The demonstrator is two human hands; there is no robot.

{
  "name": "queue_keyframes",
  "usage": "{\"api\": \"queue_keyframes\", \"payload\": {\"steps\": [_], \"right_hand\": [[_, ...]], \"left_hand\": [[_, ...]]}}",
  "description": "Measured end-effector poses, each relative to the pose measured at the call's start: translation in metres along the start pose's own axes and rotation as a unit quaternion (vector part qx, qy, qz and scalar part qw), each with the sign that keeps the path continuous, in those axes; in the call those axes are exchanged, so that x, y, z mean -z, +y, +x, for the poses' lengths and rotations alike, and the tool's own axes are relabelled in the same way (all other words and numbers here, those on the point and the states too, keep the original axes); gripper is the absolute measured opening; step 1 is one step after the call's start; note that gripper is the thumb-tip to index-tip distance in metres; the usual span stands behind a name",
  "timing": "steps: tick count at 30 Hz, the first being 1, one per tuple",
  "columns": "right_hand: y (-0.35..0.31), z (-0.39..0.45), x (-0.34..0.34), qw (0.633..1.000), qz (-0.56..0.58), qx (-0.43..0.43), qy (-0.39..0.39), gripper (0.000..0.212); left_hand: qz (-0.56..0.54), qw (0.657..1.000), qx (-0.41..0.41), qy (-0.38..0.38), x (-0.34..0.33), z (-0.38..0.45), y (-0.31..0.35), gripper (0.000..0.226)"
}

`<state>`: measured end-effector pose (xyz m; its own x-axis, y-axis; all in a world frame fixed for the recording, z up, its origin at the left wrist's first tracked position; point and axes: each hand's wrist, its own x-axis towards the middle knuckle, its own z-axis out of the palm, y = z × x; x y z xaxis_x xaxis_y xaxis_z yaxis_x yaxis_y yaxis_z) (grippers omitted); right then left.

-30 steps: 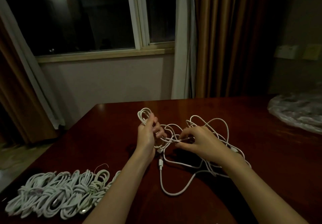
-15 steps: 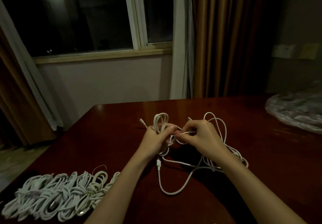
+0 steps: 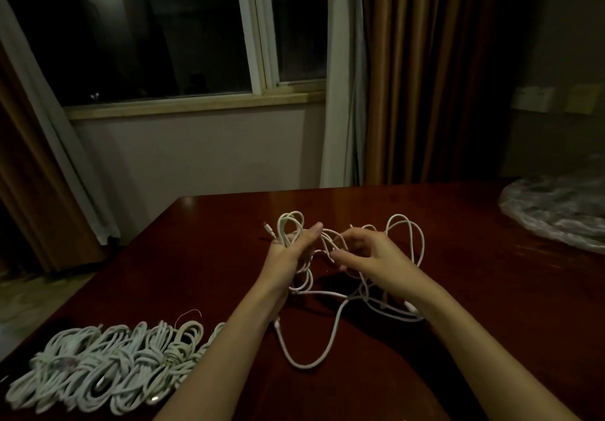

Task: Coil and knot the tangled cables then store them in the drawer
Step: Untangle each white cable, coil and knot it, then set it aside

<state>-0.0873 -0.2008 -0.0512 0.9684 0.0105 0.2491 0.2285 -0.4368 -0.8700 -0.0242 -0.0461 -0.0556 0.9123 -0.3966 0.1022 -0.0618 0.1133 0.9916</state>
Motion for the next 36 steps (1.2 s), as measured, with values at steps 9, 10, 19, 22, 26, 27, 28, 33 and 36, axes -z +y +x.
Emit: {"api": "queue_keyframes", "payload": {"steps": [9, 10, 19, 22, 26, 27, 28, 33, 36], "right_hand": [[0.002, 0.000, 0.000, 0.998, -0.049, -0.042, -0.019, 0.020], [0.001, 0.000, 0.000, 0.998, -0.048, -0.038, -0.012, 0.020], [-0.001, -0.002, 0.001, 0.996, 0.025, 0.005, 0.080, 0.011], [-0.001, -0.002, -0.002, 0.998, -0.005, 0.009, 0.065, 0.008], [0.003, -0.002, -0.008, 0.989, -0.145, -0.003, 0.005, 0.012], [0.005, -0.003, -0.008, 0.983, -0.184, -0.005, 0.001, 0.012], [0.007, -0.003, -0.007, 0.976, -0.216, -0.007, 0.005, 0.011], [0.012, -0.002, 0.005, 0.977, -0.208, -0.030, 0.041, 0.004], [0.011, 0.000, 0.007, 0.987, -0.155, -0.034, 0.038, 0.004]], "left_hand": [[-0.130, 0.980, 0.001, 0.148, 0.002, 0.005, -0.004, 0.030], [-0.144, 0.976, 0.008, 0.163, 0.002, 0.005, -0.004, 0.028], [-0.054, 0.998, 0.009, 0.026, -0.010, -0.002, -0.006, 0.047], [-0.114, 0.993, 0.003, 0.037, -0.011, -0.003, -0.004, 0.024], [-0.221, 0.966, 0.019, 0.133, -0.005, 0.001, 0.003, 0.014], [-0.245, 0.957, 0.022, 0.154, -0.002, 0.004, 0.005, 0.016], [-0.272, 0.947, 0.022, 0.168, 0.002, 0.006, 0.008, 0.018], [-0.385, 0.905, -0.008, 0.181, 0.021, 0.014, 0.012, 0.026], [-0.356, 0.911, -0.009, 0.209, 0.023, 0.014, 0.009, 0.027]]}}
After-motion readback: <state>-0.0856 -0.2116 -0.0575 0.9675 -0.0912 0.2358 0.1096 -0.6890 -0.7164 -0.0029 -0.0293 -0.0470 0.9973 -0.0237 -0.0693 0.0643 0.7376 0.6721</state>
